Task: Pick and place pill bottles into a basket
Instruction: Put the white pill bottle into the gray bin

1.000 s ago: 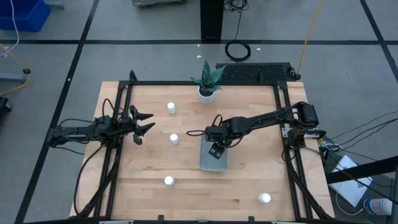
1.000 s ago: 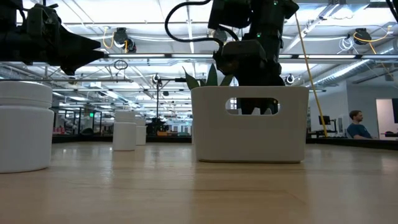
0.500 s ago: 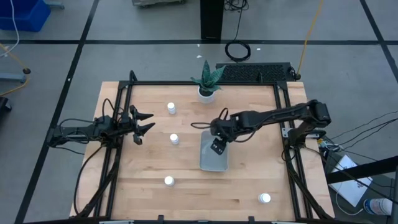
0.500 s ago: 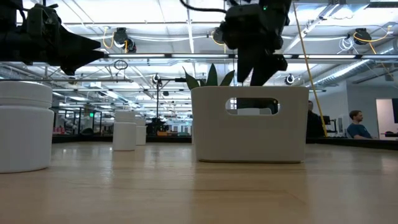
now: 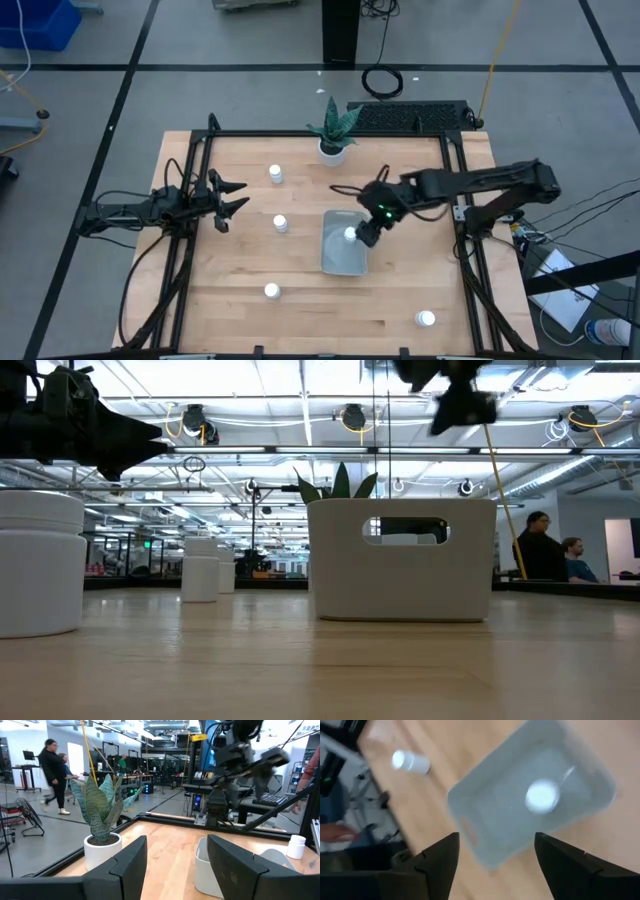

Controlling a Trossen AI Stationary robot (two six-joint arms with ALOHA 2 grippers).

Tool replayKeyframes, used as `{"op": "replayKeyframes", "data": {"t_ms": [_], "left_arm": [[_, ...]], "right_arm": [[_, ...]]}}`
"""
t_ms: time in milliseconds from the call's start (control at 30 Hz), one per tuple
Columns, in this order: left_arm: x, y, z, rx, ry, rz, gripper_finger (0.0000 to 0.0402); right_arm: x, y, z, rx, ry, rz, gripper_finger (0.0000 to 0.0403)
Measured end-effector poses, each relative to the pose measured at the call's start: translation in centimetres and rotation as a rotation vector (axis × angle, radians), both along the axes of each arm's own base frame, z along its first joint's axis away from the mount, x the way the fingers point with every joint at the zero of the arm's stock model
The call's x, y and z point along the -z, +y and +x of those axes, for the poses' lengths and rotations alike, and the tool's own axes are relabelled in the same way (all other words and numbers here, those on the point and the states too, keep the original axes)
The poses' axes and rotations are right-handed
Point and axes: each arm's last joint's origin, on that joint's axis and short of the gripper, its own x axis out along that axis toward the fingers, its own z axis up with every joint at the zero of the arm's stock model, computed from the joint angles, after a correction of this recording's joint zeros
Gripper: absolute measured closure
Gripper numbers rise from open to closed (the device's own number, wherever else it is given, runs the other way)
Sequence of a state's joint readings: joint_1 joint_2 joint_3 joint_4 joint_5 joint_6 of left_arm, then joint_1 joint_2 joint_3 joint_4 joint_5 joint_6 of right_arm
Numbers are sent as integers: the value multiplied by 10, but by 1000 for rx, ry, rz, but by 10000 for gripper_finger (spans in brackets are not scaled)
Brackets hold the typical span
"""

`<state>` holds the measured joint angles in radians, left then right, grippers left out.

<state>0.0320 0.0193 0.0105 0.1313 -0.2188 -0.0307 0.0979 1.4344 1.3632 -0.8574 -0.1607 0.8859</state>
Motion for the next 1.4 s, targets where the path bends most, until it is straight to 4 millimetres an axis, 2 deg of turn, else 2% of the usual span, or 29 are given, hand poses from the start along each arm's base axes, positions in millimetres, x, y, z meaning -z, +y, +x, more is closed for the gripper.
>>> {"op": "replayKeyframes", "data": {"t_ms": [133,333,633,733,933,1167,1400], "left_arm": [[0,0,0,0,-1,0,190],[0,0,0,0,0,0,190],[0,0,0,0,0,0,190],[0,0,0,0,0,0,190],[0,0,0,0,0,0,190],[0,0,0,0,0,0,190],[0,0,0,0,0,0,190]], "right_arm": [[-9,24,-20,39,56,78,119],[-9,60,-42,150,208,185,90],[1,108,-73,339,521,295,89],[2,123,-84,428,554,304,89],[9,140,-99,580,606,304,89],[34,161,-105,644,600,413,89],[56,174,-112,635,705,418,90]]}}
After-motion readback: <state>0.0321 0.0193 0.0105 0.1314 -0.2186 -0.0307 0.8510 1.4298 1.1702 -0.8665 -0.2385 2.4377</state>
